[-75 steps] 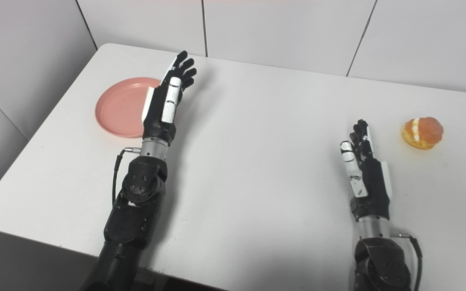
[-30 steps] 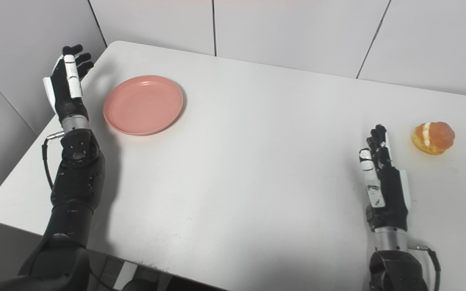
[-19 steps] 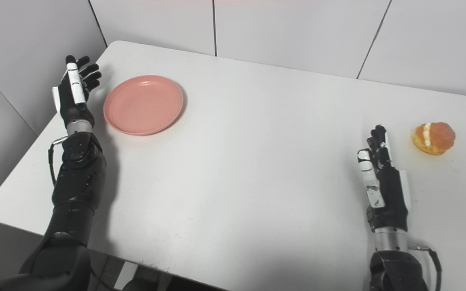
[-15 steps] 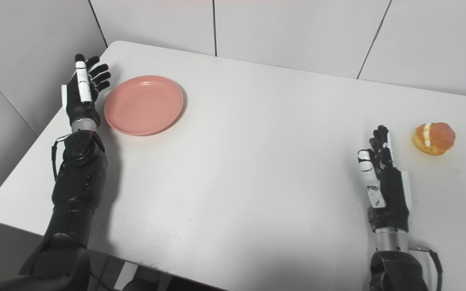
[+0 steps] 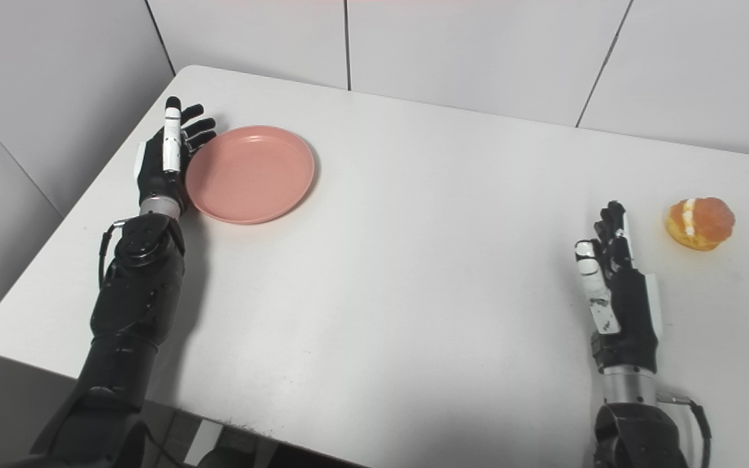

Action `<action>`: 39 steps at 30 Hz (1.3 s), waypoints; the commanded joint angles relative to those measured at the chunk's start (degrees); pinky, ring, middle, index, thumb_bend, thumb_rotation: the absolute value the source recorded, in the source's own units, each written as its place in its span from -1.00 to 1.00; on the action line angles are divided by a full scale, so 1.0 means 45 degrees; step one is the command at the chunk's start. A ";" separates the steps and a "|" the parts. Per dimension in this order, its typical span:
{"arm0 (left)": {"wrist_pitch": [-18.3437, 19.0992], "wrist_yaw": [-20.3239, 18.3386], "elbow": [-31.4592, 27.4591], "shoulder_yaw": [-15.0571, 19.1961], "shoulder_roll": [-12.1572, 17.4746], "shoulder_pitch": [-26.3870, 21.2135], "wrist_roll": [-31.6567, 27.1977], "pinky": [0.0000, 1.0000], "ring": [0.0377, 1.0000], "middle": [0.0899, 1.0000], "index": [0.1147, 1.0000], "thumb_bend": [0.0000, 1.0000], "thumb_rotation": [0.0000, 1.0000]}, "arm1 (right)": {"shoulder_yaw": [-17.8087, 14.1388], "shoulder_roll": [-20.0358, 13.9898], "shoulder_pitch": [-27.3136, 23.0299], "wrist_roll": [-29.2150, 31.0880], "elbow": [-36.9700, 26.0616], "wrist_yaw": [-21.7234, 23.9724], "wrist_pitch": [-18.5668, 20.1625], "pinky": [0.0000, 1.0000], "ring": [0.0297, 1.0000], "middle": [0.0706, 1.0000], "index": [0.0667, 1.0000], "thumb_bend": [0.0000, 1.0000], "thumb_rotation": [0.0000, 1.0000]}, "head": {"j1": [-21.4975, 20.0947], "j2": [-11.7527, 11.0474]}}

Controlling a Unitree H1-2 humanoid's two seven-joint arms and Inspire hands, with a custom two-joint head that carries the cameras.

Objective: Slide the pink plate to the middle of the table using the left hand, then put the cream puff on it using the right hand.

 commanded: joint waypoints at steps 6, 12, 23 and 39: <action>0.0702 -0.0534 -0.0528 -0.0429 -0.0190 -0.0155 -0.0091 0.58 0.56 0.51 0.49 0.10 1.00 | -0.0137 0.0018 -0.0156 0.0445 -0.0234 0.0126 -0.0291 1.00 1.00 1.00 0.98 0.23 0.53 | 0.0032 0.0023; 0.0844 -0.0631 -0.0770 -0.0748 -0.0406 -0.0129 0.0012 0.56 0.55 0.50 0.48 0.15 1.00 | -0.0105 -0.0021 -0.0157 0.0276 -0.0264 0.0043 -0.0167 1.00 1.00 1.00 0.96 0.27 0.56 | -0.0004 0.0053; 0.1861 -0.1100 -0.1880 -0.0883 -0.1528 -0.0002 -0.0841 0.53 0.51 0.46 0.45 0.10 1.00 | -0.0154 0.0110 -0.0237 0.0088 -0.0158 -0.0201 -0.0337 1.00 1.00 0.97 0.94 0.32 0.57 | -0.0437 0.0153; 0.2694 -0.1313 -0.3953 -0.2118 -0.2958 0.1157 -0.0513 0.57 0.56 0.51 0.46 0.08 1.00 | 0.0011 0.0693 -0.0474 -0.0147 -0.0207 -0.0583 -0.0064 1.00 1.00 0.99 0.96 0.41 0.55 | -0.2610 0.0577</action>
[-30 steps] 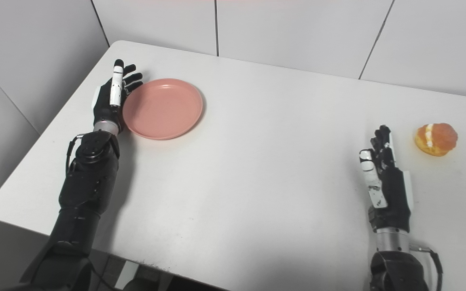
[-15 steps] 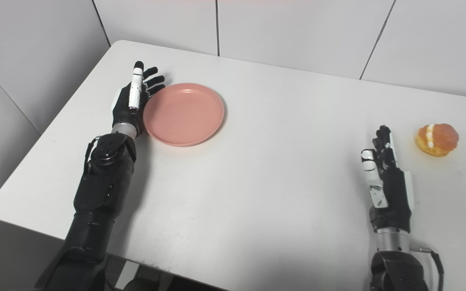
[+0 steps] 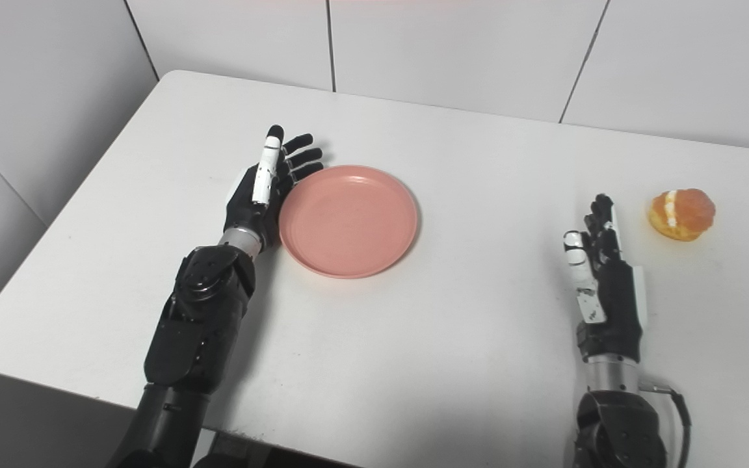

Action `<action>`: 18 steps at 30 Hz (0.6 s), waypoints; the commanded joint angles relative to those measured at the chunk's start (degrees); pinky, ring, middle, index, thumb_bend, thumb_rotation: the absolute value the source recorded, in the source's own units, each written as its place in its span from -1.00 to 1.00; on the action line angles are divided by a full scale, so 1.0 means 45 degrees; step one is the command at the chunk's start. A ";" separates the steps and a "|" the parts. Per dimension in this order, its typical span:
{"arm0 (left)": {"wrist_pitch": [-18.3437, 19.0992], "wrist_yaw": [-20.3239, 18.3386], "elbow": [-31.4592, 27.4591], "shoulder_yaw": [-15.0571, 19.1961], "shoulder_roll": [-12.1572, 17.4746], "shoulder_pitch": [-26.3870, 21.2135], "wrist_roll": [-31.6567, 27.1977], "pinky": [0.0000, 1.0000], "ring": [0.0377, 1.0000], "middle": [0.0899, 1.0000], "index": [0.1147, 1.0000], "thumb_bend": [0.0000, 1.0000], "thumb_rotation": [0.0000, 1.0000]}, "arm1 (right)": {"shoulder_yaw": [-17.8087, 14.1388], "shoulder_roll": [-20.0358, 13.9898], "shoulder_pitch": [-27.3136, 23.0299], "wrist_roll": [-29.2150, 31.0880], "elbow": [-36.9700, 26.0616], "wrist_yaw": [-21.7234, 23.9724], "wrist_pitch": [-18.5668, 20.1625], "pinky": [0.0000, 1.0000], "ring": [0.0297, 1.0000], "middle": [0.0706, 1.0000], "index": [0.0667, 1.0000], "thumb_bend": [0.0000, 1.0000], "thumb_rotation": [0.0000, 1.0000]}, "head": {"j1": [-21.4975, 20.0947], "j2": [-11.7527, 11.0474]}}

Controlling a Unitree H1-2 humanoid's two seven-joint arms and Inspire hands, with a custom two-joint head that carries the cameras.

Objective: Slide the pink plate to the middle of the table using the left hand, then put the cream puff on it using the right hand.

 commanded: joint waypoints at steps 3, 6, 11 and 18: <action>0.0231 -0.0127 -0.0708 -0.0298 -0.0346 0.0171 0.0154 0.59 0.57 0.52 0.48 0.06 1.00 | 0.0135 0.0049 -0.0389 -0.0625 -0.0223 -0.0285 -0.0238 1.00 0.99 0.97 0.94 0.40 0.58 | -0.0795 0.0110; 0.0015 -0.0178 -0.0900 -0.0437 -0.0541 0.0406 0.0157 0.63 0.60 0.56 0.53 0.10 1.00 | 0.0291 -0.0014 -0.0327 -0.0942 -0.0389 -0.0269 -0.0180 1.00 1.00 0.99 0.96 0.23 0.66 | -0.1275 0.0122; -0.0301 -0.0467 -0.0980 -0.0375 -0.0845 0.0679 -0.0271 0.65 0.63 0.58 0.55 0.10 1.00 | 0.0384 0.0300 -0.0384 -0.0911 -0.0463 -0.0398 0.0143 1.00 1.00 0.99 0.95 0.24 0.60 | -0.2602 0.0219; -0.0106 -0.0632 -0.1381 -0.0373 -0.1031 0.1099 -0.0490 0.63 0.61 0.57 0.53 0.04 1.00 | 0.0526 0.0795 -0.0491 -0.0983 -0.0487 -0.0554 0.0472 1.00 1.00 1.00 0.96 0.27 0.48 | -0.4076 0.0166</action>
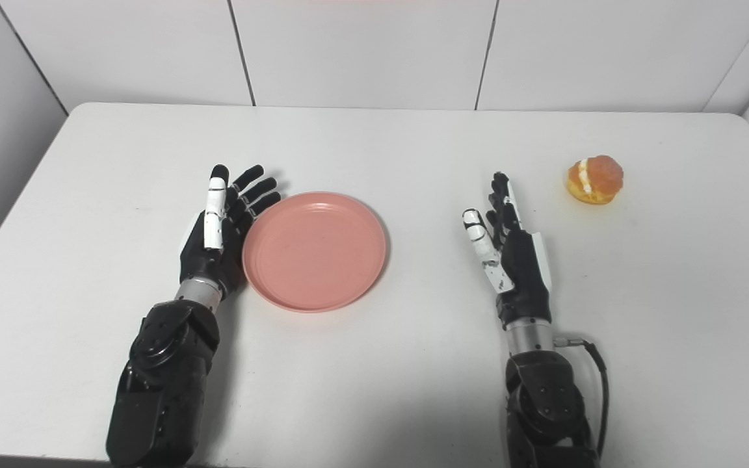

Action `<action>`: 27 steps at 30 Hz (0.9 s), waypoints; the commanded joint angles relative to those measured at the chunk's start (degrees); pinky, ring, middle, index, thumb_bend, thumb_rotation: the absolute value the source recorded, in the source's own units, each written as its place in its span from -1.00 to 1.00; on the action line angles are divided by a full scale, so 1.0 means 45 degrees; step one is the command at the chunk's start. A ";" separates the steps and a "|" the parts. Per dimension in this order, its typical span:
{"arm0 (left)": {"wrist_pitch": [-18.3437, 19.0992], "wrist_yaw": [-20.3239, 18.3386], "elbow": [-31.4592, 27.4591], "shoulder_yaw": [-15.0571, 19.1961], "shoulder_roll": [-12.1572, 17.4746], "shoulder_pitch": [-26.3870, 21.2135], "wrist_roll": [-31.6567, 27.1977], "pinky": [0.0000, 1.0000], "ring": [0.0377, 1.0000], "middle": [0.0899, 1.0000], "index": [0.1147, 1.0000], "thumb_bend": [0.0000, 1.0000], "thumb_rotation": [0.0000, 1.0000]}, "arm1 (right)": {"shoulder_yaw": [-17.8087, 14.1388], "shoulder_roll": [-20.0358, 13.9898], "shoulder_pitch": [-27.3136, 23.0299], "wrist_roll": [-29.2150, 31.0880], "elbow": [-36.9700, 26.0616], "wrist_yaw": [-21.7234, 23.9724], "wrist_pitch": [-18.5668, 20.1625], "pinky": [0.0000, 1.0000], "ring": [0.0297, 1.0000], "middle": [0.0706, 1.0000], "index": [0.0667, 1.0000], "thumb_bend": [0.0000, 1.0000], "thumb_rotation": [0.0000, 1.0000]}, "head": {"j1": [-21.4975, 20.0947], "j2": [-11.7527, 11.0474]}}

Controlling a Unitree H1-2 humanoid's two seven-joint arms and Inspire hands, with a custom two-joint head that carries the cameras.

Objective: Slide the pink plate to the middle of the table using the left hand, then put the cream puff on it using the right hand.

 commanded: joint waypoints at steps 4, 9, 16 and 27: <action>-0.0262 -0.0490 -0.0413 -0.0373 -0.0056 0.0348 0.0074 0.67 0.63 0.59 0.54 0.10 1.00 | 0.0233 0.0262 -0.0464 -0.0597 -0.0486 -0.0358 0.0239 1.00 1.00 1.00 0.96 0.29 0.55 | -0.0877 -0.0060; -0.0925 -0.0923 -0.0469 -0.0698 -0.0083 0.0666 0.0172 0.71 0.66 0.62 0.56 0.05 1.00 | 0.0436 0.0371 -0.0535 -0.1094 -0.0496 -0.0516 0.0472 1.00 1.00 0.99 0.98 0.29 0.67 | -0.1539 -0.0046; -0.1449 -0.1406 -0.0503 -0.1165 0.0016 0.0971 0.0379 0.77 0.68 0.64 0.60 0.12 1.00 | 0.0520 0.0428 -0.0577 -0.1424 -0.0393 -0.0689 0.0321 0.97 0.96 0.94 0.96 0.20 0.73 | -0.1732 0.0014; -0.1648 -0.1318 -0.0588 -0.1525 -0.0343 0.1175 0.0647 0.77 0.71 0.65 0.60 0.05 1.00 | 0.0479 0.0281 -0.0537 -0.1242 -0.0404 -0.0562 0.0179 0.99 0.97 0.96 0.97 0.26 0.73 | -0.1471 0.0103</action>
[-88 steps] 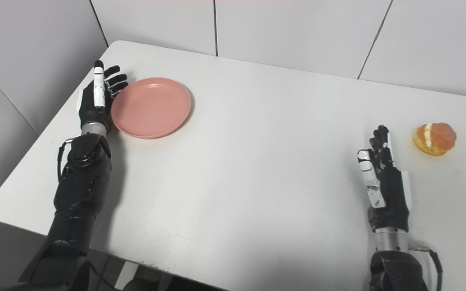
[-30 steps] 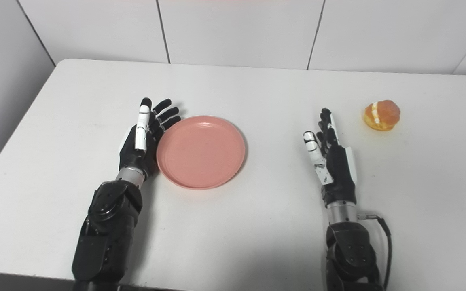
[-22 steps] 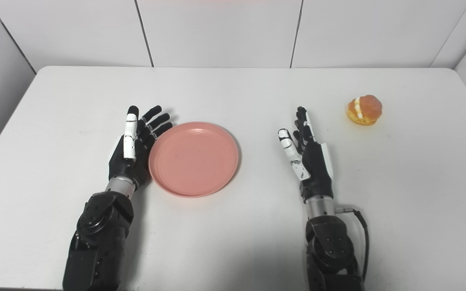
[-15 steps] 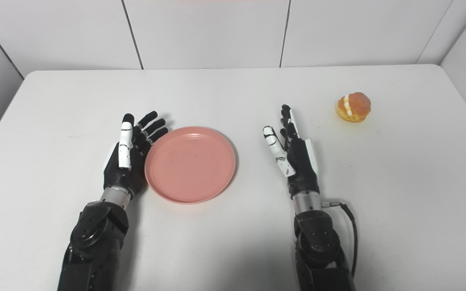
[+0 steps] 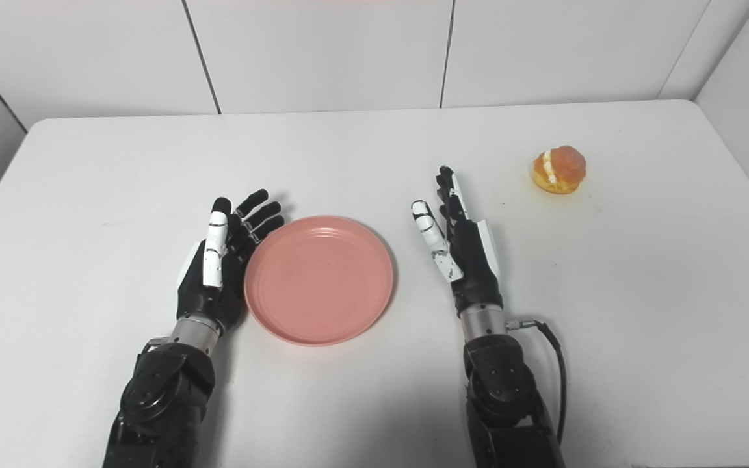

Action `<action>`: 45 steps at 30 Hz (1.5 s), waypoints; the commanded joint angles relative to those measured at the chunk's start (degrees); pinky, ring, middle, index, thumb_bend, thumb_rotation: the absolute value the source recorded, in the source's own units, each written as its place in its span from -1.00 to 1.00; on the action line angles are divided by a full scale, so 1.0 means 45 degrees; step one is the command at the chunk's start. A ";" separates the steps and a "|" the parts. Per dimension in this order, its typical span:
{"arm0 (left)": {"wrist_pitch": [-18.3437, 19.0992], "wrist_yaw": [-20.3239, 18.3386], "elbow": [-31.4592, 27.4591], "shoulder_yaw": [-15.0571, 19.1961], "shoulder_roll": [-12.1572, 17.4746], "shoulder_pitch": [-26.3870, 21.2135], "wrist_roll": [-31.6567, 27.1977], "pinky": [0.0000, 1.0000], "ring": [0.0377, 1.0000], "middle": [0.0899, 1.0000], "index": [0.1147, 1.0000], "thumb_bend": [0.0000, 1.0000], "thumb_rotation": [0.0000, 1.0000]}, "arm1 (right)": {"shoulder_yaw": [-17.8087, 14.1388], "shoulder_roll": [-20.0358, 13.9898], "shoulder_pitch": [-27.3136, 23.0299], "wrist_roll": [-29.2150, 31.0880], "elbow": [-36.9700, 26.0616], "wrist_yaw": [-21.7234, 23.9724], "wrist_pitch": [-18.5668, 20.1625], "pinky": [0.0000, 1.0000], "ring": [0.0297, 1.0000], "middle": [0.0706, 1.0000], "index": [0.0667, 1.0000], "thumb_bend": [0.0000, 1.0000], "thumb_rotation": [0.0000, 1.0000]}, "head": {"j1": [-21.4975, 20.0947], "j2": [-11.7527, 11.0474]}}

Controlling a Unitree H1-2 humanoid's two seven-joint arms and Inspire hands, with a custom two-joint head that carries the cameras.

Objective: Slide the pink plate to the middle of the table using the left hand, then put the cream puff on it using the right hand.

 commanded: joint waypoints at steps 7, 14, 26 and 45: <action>-0.1104 -0.0104 0.0112 -0.0175 -0.0110 0.0063 0.0448 0.81 0.76 0.73 0.68 0.03 1.00 | -0.0161 -0.0049 -0.0484 0.0185 -0.0273 -0.0104 -0.0345 1.00 1.00 0.98 0.96 0.32 0.65 | 0.0095 -0.0098; -0.2490 -0.0151 0.0664 -0.0100 -0.0144 0.0074 0.0592 0.86 0.79 0.76 0.73 -0.04 1.00 | -0.0445 -0.0802 -0.1194 -0.0673 0.0608 -0.0720 -0.1798 0.96 0.99 0.99 0.93 0.25 0.52 | 0.0133 -0.0154; -0.3148 0.0125 0.0955 0.0059 -0.0360 0.0161 0.0745 0.79 0.73 0.71 0.68 -0.03 1.00 | -0.0559 -0.2043 -0.2177 -0.3383 0.0438 -0.2314 -0.1673 0.81 0.90 0.94 0.94 0.27 0.48 | 0.0223 -0.0243; -0.2589 0.0170 0.0566 0.0246 0.0100 0.0348 0.0818 0.82 0.74 0.72 0.67 0.04 1.00 | -0.1661 -0.4352 -0.3747 -0.5087 -0.0276 -0.1892 0.2406 0.66 0.85 0.93 0.93 0.45 0.02 | -0.0302 -0.0344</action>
